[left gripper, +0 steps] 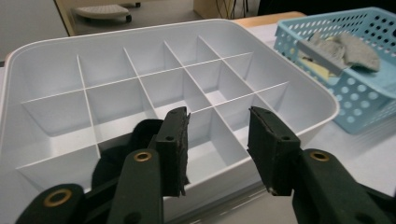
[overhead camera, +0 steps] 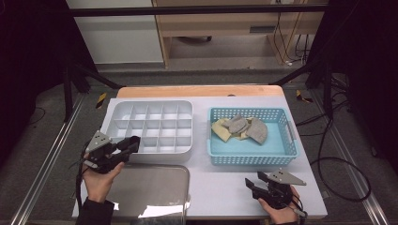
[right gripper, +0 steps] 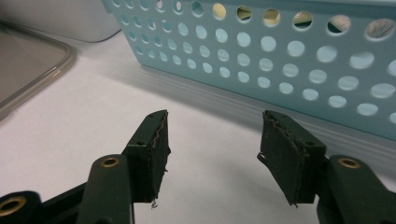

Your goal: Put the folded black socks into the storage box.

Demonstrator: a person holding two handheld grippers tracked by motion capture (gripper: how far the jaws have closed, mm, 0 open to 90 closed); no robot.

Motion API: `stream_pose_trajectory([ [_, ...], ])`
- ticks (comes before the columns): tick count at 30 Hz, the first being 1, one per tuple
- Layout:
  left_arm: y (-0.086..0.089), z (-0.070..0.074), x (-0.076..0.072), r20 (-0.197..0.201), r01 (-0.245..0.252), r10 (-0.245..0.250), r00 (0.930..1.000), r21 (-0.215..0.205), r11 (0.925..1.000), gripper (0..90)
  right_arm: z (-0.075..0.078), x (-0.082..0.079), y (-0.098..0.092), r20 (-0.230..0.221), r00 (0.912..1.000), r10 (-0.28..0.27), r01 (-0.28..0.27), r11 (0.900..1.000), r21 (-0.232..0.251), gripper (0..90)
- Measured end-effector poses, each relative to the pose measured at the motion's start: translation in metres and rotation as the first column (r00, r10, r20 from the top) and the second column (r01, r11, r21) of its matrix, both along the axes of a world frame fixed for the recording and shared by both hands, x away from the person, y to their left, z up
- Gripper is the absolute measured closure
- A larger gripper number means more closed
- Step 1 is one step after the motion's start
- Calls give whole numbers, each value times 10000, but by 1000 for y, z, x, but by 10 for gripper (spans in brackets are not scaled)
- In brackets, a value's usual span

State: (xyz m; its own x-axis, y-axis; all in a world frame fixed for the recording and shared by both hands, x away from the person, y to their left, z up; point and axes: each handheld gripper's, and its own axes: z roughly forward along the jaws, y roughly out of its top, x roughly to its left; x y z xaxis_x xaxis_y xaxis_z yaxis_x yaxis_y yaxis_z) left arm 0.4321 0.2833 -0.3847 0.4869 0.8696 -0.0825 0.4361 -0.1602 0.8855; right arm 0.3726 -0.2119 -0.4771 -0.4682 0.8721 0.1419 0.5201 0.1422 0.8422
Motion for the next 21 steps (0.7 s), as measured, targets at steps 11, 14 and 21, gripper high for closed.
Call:
stream_pose_trajectory([
  [11,-11,-16,-26,243,73,-71,9997,-80,9999,539,14,-2,-1,256,9988,416,-426,9984,373,441],
  [14,-14,-19,-29,237,95,-96,9997,43,9999,539,20,-2,0,334,9977,595,-609,9972,437,437],
  [21,-14,-25,-32,91,-54,53,9999,74,10000,533,37,-1,0,605,9923,1077,-1115,9917,635,428],
])
